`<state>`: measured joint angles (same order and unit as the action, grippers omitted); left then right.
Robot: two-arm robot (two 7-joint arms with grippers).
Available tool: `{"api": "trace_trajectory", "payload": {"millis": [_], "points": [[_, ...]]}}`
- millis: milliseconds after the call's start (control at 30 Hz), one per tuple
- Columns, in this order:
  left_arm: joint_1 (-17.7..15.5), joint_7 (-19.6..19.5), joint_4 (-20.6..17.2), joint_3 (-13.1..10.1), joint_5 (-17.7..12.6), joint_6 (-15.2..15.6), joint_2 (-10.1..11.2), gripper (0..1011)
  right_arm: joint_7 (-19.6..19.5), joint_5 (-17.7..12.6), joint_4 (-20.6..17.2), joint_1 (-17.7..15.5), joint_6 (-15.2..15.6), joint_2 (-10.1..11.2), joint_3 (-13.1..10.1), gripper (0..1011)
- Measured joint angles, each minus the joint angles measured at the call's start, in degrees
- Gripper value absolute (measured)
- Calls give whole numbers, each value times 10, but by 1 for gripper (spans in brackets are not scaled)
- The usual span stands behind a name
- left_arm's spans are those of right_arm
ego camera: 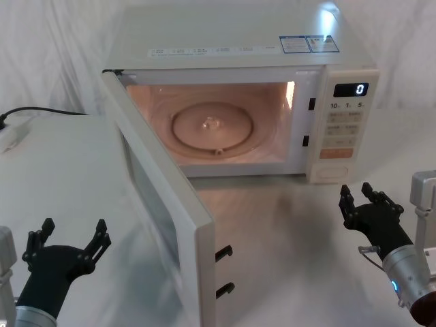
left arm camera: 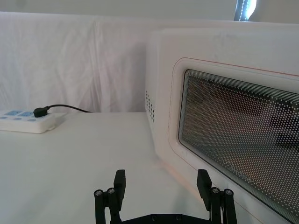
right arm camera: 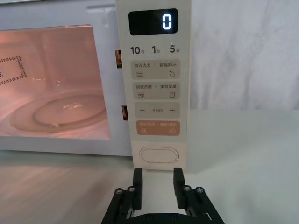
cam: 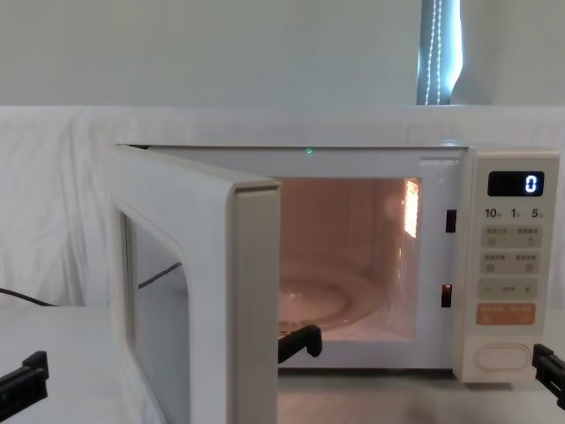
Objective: Press the button to open the microwave door with one hand; close the microwave door with the other hand.
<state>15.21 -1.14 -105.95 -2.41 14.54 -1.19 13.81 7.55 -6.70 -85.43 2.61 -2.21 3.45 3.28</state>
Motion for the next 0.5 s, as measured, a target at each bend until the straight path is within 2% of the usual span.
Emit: {"api": "trace_trajectory", "payload": {"millis": [500], "points": [[0, 0, 0, 0, 0, 0, 0, 1001, 0, 1, -1, 0, 0, 0, 0, 869]]}}
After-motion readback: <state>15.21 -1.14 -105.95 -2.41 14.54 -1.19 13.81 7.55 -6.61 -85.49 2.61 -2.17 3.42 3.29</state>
